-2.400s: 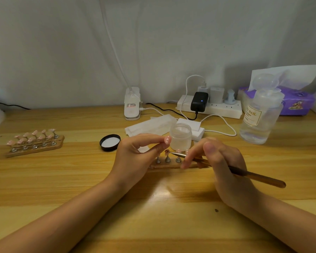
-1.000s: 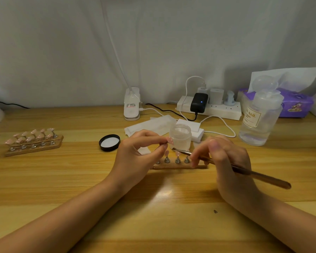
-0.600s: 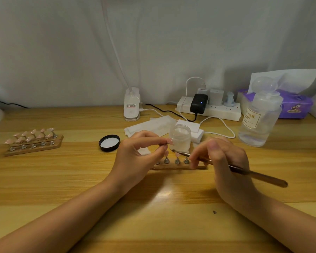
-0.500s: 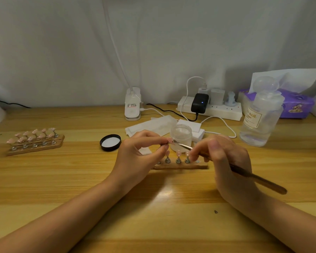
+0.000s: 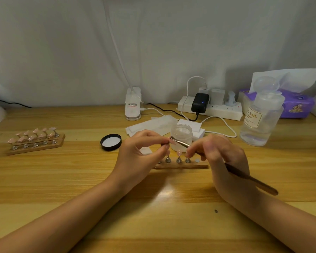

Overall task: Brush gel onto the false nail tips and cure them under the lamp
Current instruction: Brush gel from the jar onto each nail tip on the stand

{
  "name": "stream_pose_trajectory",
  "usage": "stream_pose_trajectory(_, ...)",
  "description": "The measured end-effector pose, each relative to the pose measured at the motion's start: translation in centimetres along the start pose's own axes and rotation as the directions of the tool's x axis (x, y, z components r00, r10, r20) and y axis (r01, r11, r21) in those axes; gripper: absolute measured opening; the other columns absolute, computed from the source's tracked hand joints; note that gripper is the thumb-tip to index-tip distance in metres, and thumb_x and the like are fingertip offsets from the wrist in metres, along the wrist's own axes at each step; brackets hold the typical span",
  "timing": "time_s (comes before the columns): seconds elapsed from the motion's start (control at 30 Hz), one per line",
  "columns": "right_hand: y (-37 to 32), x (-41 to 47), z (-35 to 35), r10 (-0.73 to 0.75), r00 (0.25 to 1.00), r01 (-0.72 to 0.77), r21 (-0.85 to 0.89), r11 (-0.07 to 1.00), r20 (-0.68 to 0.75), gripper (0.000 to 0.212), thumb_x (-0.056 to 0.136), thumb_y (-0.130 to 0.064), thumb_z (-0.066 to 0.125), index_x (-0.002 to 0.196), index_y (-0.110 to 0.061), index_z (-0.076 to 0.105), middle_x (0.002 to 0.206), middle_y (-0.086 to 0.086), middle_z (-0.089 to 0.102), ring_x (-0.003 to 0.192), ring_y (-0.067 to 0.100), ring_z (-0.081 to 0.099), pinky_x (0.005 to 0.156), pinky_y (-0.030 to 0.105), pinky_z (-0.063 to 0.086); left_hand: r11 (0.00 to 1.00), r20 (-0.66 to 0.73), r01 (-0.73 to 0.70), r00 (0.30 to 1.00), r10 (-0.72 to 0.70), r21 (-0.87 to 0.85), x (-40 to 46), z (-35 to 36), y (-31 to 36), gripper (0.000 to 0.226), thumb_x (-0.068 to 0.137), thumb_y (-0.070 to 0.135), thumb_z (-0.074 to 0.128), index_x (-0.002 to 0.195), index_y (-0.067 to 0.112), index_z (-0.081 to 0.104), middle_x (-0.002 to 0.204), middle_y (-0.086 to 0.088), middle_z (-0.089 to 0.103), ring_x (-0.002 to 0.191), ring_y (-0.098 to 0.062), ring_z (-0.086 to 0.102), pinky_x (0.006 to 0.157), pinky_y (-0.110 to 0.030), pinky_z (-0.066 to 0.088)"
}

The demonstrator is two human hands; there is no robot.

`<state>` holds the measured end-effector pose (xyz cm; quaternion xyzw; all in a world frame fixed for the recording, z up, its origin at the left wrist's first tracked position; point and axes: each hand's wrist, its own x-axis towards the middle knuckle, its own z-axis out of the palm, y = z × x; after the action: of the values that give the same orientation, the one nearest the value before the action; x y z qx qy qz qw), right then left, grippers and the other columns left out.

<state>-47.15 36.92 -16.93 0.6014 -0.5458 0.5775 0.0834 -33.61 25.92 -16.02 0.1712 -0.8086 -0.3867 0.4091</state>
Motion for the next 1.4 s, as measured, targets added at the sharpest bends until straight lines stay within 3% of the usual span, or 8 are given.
stream_pose_trajectory(0.1,0.13,0.06,0.18,0.005,1.0,-0.005,-0.042,0.999,0.007,0.03,0.091,-0.03,0.036,0.074,-0.029,0.06,0.07,-0.017,0.061,0.071,0.001,0.056,0.067,0.03,0.045,1.0,-0.008,0.004,1.0,-0.004,0.004,0.05,-0.01,0.0,0.023,0.077,0.004,0.069,0.09,0.023,0.07,0.085,0.005,0.067,0.084,-0.006,0.06,0.076,-0.019,0.048)
stream_pose_trajectory(0.27,0.04,-0.21,-0.44,0.051,0.998,-0.048,0.055,0.997,-0.049,0.035,0.09,-0.028,0.03,0.067,-0.031,0.056,0.057,-0.012,0.057,0.062,0.002,0.056,0.064,0.036,0.045,1.0,0.003,0.0,1.0,0.0,-0.005,0.0,-0.11,0.01,0.021,0.078,0.006,0.068,0.091,0.023,0.071,0.087,0.004,0.068,0.086,-0.008,0.061,0.078,-0.018,0.048)
stream_pose_trajectory(0.43,-0.2,0.06,0.0,-0.016,1.0,0.017,-0.055,0.998,0.024,0.036,0.095,-0.042,0.03,0.078,-0.03,0.059,0.073,-0.02,0.058,0.074,-0.001,0.053,0.072,0.023,0.04,1.0,-0.003,-0.019,1.0,0.019,0.023,0.02,-0.06,0.0,0.024,0.078,0.007,0.069,0.087,0.029,0.069,0.085,0.007,0.067,0.084,-0.005,0.06,0.076,-0.015,0.046)
stream_pose_trajectory(0.63,0.16,-0.11,-0.25,0.011,1.0,-0.012,-0.026,1.0,-0.015,0.034,0.091,-0.027,0.031,0.069,-0.029,0.056,0.061,-0.01,0.059,0.066,0.004,0.055,0.066,0.037,0.044,1.0,-0.003,-0.006,1.0,0.006,0.007,0.03,-0.04,-0.01,0.021,0.078,0.006,0.068,0.093,0.021,0.07,0.087,0.002,0.068,0.085,-0.007,0.06,0.077,-0.016,0.047)
stream_pose_trajectory(0.83,0.01,0.05,-0.17,-0.001,1.0,-0.001,-0.055,0.998,-0.03,0.032,0.091,-0.025,0.03,0.072,-0.034,0.055,0.067,-0.021,0.056,0.073,-0.005,0.051,0.074,0.024,0.038,1.0,0.0,-0.013,1.0,0.013,0.011,0.06,-0.02,0.04,0.022,0.078,0.007,0.068,0.09,0.025,0.07,0.085,0.006,0.067,0.084,-0.004,0.06,0.076,-0.015,0.046)
stream_pose_trajectory(0.97,0.04,-0.06,0.15,-0.033,0.999,0.035,-0.108,0.994,0.023,0.042,0.094,-0.034,0.033,0.072,-0.018,0.065,0.07,-0.015,0.06,0.074,-0.001,0.052,0.079,0.019,0.034,1.0,-0.015,-0.016,1.0,0.016,0.006,0.02,0.05,-0.06,0.023,0.077,0.006,0.069,0.09,0.024,0.069,0.085,0.005,0.067,0.083,-0.005,0.06,0.076,-0.017,0.047)
stream_pose_trajectory(1.17,0.19,-0.21,-0.47,0.086,0.996,-0.084,0.053,0.995,-0.038,0.039,0.091,-0.029,0.028,0.065,-0.029,0.057,0.055,-0.009,0.058,0.067,-0.004,0.055,0.07,0.022,0.039,1.0,-0.005,-0.025,1.0,0.025,0.003,0.04,0.0,-0.07,0.02,0.078,0.007,0.068,0.091,0.022,0.071,0.086,0.005,0.068,0.085,-0.006,0.06,0.077,-0.016,0.047)
stream_pose_trajectory(1.4,-0.2,0.06,0.1,0.029,0.998,-0.027,-0.039,0.999,0.049,0.032,0.094,-0.039,0.031,0.077,-0.03,0.057,0.073,-0.018,0.058,0.076,-0.002,0.053,0.07,0.021,0.04,1.0,-0.015,-0.029,0.999,0.029,0.0,0.08,0.09,-0.19,0.025,0.077,0.006,0.068,0.089,0.027,0.068,0.085,0.006,0.066,0.084,-0.005,0.06,0.076,-0.018,0.047)
